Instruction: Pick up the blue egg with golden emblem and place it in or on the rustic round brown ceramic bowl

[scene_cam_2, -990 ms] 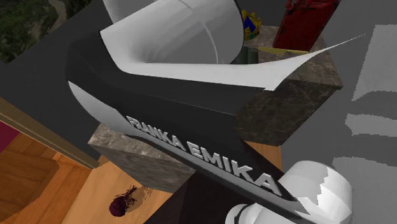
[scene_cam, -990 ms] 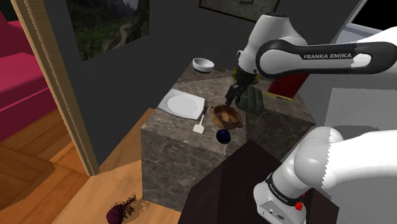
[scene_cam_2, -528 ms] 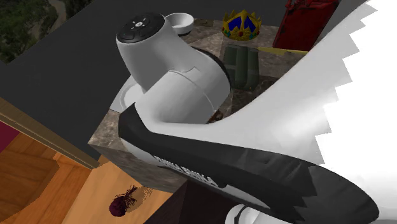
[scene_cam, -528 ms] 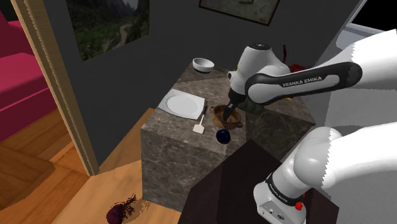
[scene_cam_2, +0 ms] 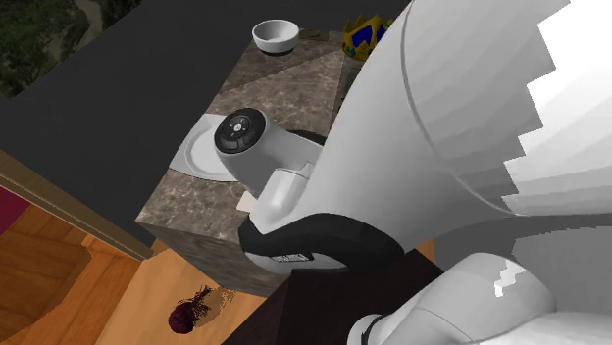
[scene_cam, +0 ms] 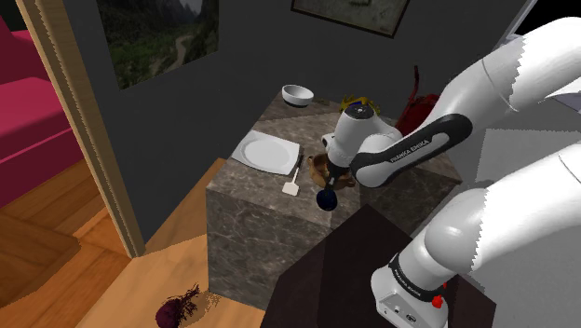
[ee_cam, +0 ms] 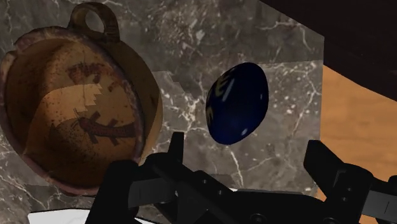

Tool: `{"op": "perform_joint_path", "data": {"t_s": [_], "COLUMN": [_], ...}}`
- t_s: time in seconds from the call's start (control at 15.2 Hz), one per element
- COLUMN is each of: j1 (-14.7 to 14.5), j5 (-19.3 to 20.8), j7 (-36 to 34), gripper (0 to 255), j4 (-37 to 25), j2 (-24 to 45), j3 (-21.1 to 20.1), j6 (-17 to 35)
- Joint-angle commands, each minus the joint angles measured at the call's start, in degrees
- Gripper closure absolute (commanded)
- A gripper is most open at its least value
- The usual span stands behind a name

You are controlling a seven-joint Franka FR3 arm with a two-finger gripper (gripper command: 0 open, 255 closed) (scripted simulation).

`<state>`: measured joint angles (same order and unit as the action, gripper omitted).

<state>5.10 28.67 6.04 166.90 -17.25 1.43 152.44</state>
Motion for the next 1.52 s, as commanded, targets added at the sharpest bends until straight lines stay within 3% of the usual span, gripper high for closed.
{"op": "perform_joint_path", "data": {"t_s": [0.0,0.33,0.46,0.99,1.06,1.45], "j1": [2.4,6.0,7.8,7.7,7.7,7.7], "j5": [4.5,12.3,17.7,17.7,17.7,17.9], "j7": [-1.4,-7.1,-11.1,-11.1,-11.1,-11.3], "gripper": [0,0,0,0,255,255], "j4": [0.3,-1.0,-2.1,-2.1,-2.1,-2.1], "j2": [3.7,10.2,13.6,13.6,13.6,13.6], "j3": [-0.4,-1.2,-1.5,-1.3,-1.3,-1.3], "j6": [4.0,8.9,11.0,11.0,11.0,11.1]}}
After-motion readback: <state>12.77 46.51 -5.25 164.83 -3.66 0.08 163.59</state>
